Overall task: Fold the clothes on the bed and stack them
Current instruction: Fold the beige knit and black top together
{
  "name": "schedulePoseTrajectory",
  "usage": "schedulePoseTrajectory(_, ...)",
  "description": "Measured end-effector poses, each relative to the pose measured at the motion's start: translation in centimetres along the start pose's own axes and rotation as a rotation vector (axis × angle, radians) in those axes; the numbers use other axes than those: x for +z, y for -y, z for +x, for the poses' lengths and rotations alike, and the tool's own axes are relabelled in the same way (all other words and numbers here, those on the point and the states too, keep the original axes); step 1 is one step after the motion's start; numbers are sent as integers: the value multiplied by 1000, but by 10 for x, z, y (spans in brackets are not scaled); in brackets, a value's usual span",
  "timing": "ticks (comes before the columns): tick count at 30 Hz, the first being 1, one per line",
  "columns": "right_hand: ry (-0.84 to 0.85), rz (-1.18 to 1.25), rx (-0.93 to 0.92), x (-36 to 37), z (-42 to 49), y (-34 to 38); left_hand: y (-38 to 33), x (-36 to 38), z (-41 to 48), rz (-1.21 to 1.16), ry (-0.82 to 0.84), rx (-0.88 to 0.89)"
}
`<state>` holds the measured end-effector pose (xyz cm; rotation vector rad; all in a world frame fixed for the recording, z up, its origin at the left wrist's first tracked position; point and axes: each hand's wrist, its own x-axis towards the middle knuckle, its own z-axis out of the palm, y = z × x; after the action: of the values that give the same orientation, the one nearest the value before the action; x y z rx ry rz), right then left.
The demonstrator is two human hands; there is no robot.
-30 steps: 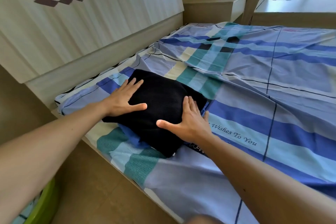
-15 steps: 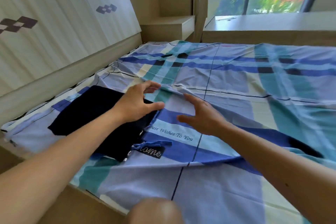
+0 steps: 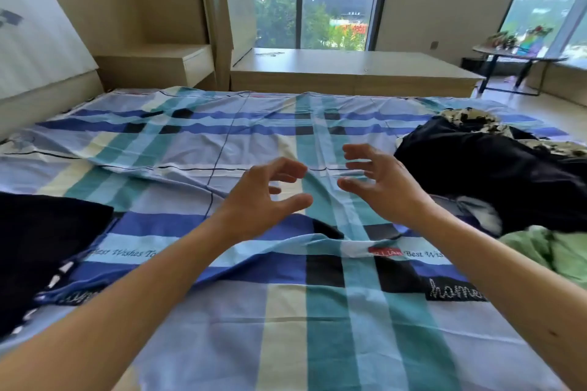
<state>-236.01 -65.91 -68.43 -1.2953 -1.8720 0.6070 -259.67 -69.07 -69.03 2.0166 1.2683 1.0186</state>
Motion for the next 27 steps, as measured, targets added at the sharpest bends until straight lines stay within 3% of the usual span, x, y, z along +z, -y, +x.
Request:
schedulePoseTrajectory(6, -94, -19, 141, -48, -49, -71, -10, 78, -1, -50, 122, 53)
schedulePoseTrajectory(11, -226, -56, 217, -94, -45, -96, -5, 100, -3, -74, 170, 76)
schedulePoseTrajectory(16, -298, -248, 327, -121, -51, -126, 1, 109, -2, -53, 213, 99)
schedulePoseTrajectory(20, -469, -585, 463, -145, -45, -151, 3, 110, -4, -73, 228, 92)
schedulePoseTrajectory(22, -455, -704, 594, -156, -41, -167, 1, 110, -6, -85, 235, 71)
schedulePoseTrajectory(27, -232, -769, 872, -159, -50, -209, 4, 102, -12, -28, 290, 28)
